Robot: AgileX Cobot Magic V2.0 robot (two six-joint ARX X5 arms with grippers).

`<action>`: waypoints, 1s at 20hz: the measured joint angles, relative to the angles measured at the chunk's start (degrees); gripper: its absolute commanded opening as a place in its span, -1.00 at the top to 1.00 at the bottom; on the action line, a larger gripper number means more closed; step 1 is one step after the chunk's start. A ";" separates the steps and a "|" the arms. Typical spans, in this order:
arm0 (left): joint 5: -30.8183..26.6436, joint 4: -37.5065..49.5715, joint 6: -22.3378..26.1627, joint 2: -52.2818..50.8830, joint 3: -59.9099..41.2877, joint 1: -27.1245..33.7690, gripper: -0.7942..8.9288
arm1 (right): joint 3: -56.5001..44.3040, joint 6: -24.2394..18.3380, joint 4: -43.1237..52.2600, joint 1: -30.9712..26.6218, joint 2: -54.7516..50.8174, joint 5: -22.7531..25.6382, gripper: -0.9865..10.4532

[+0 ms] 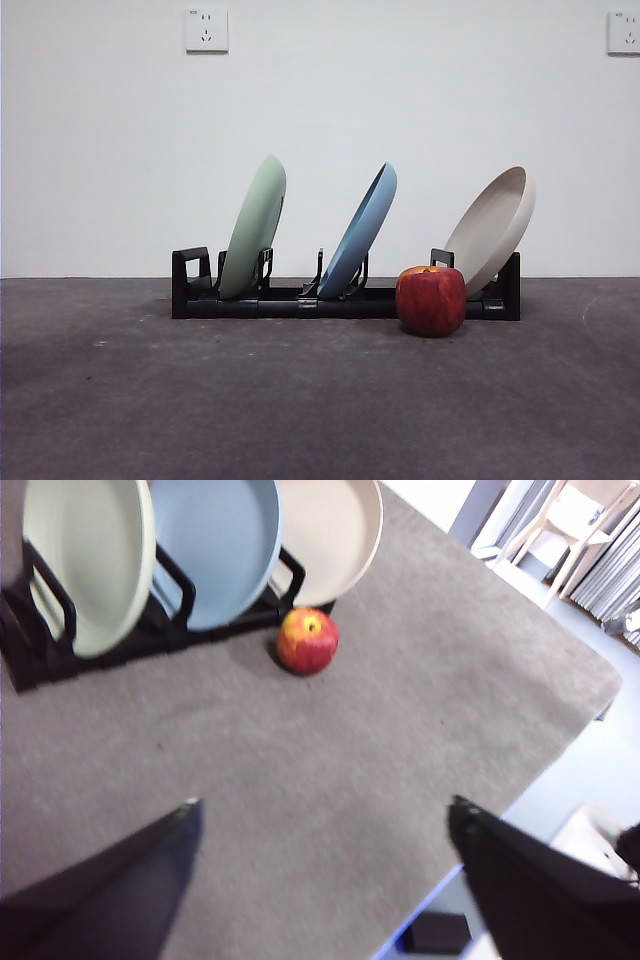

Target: Take the green plate from the plate rack,put the plate on the table,take the apple from the table,put the apple in the plate

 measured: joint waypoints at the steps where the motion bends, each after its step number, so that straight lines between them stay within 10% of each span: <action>1: 0.00 1.77 -0.85 0.13 0.00 0.00 -0.40 | 0.00 0.17 0.00 0.00 0.00 -0.02 -0.33; 9: -3.02 22.10 -9.75 13.75 1.07 -6.23 -0.40 | 0.00 0.63 0.04 0.00 0.04 0.13 -0.33; 20: -17.88 25.16 -9.70 50.97 28.20 -16.90 -0.40 | 0.00 0.63 0.04 0.00 0.04 0.15 -0.33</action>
